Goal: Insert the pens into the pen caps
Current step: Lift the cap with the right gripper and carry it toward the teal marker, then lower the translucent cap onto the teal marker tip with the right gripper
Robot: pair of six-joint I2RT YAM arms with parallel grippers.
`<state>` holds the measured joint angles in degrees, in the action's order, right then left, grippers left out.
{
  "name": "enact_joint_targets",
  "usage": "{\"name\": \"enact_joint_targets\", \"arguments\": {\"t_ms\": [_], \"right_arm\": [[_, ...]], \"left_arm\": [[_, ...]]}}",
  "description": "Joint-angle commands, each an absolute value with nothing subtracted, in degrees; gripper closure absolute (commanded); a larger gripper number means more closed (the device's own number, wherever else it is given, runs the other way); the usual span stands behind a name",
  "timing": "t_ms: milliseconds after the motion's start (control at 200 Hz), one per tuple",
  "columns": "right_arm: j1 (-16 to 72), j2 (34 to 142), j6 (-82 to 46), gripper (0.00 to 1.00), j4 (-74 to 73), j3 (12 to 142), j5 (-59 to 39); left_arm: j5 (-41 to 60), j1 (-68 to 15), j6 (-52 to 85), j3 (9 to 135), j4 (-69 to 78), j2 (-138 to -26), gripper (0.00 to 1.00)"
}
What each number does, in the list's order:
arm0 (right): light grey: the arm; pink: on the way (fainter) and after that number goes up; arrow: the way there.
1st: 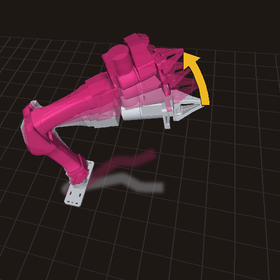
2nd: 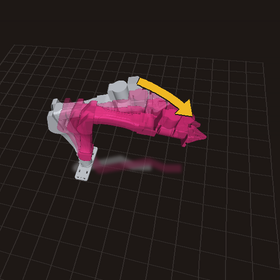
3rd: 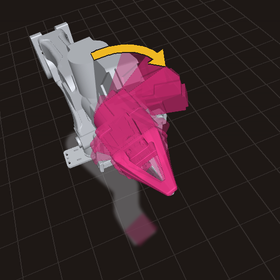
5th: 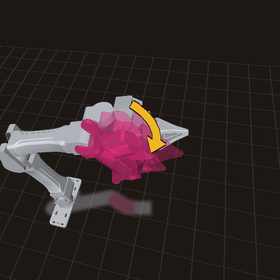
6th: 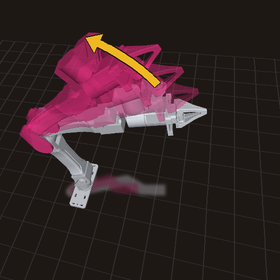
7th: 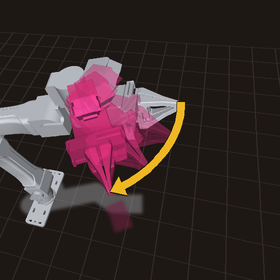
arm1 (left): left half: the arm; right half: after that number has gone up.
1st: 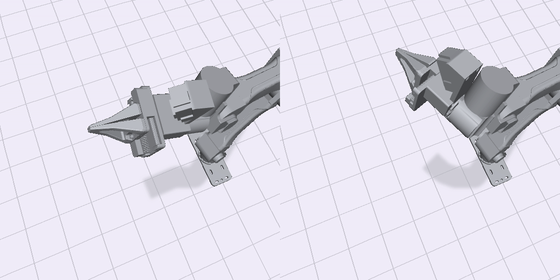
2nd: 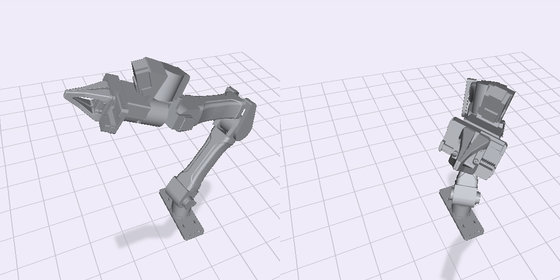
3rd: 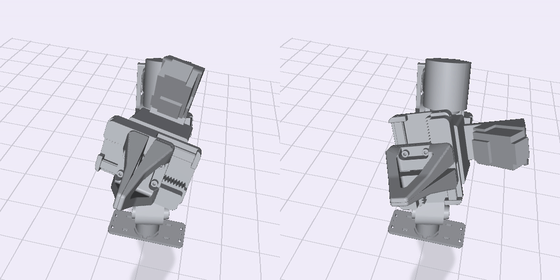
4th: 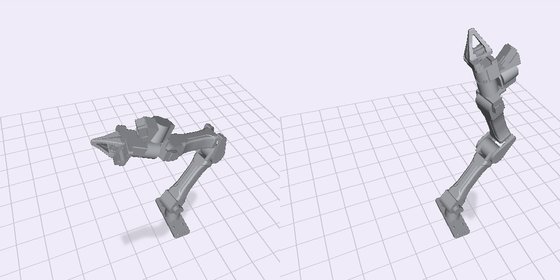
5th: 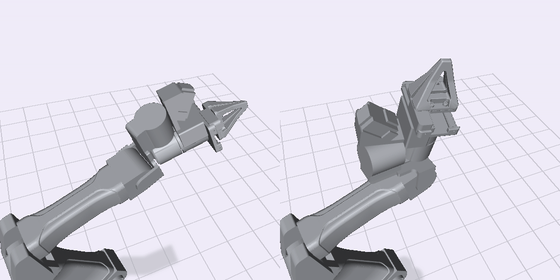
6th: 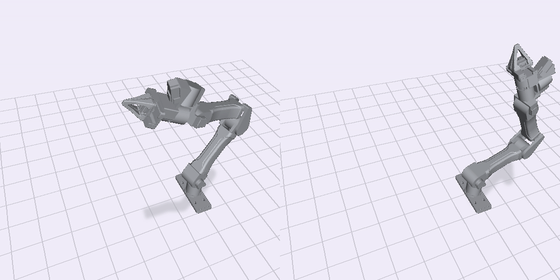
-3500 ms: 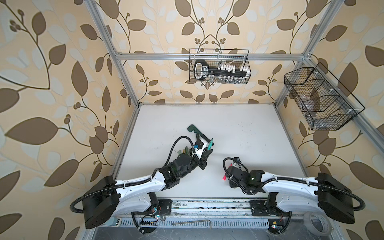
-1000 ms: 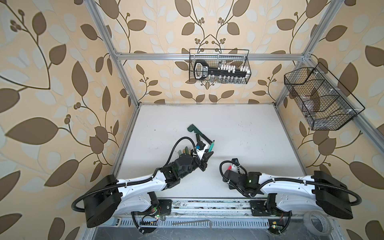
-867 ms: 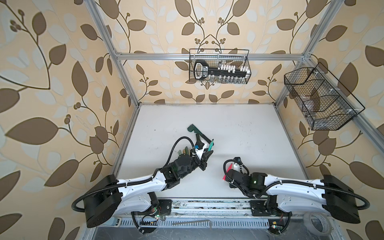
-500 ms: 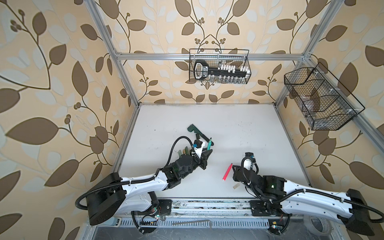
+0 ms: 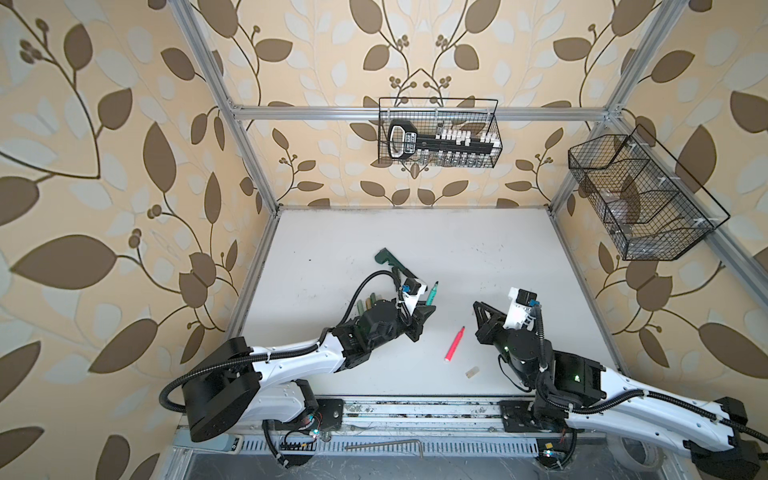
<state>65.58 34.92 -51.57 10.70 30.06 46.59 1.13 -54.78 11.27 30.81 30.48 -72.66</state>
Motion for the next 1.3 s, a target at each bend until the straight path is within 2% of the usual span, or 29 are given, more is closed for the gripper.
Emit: {"name": "enact_joint_targets", "arguments": {"t_ms": [0,415,760,1294], "right_arm": [[65.9,36.5,-45.9,1.0,4.0,32.8,47.4],[65.2,41.8,-45.4,1.0,-9.9,31.6,42.9],[59.8,46.9,-50.0,1.0,-15.9,30.1,32.9],[56.8,46.2,-49.1,1.0,-15.8,29.9,34.2]], "left_arm": [[6.4,-55.4,8.4,33.9,31.7,-74.2,1.0],[7.3,-56.5,8.2,32.2,33.9,-72.4,1.0],[7.6,-56.9,8.0,31.5,34.1,-70.5,1.0],[8.2,-57.2,8.1,31.8,33.2,-69.9,1.0]]}}
